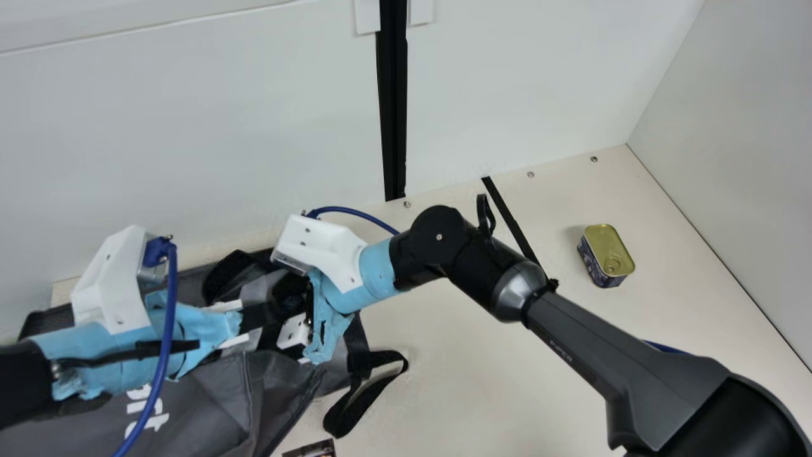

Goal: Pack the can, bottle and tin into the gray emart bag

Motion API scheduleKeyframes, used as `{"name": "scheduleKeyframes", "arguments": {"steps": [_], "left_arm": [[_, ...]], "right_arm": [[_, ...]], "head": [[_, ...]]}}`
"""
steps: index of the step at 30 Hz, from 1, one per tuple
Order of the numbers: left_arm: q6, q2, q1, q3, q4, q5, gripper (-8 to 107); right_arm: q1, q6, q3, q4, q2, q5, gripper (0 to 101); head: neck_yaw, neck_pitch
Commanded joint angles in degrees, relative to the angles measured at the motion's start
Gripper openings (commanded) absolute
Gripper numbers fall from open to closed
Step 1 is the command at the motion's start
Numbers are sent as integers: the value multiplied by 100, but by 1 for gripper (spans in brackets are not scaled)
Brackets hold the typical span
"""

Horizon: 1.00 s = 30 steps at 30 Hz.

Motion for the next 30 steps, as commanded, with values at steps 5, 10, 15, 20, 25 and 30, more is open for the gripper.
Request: {"name": "scheduleKeyframes", "arguments": {"steps": [5,10,15,20,25,30], "left_arm": [[0,0,0,0,-28,-2,10],[0,0,0,0,-40,-1,10],[0,0,0,0,-51,-1,10],[0,0,0,0,-51,-1,10],[0,0,0,0,-51,-1,10],[0,0,0,0,-51,-1,10]], "right_arm": [[-136,-89,123,38,-94,16,91],[-298,-144,242,46,-184,28,91],[-511,-199,356,62,-281,55,91],[-735,-235,438,66,-385,127,91],[-951,-273,501,49,-481,199,91],[-1147,-307,545,19,-556,257,91]], "head": [[-5,-130],[-5,-130],[-5,-130],[-5,-130],[-5,-130],[-5,-130]]}}
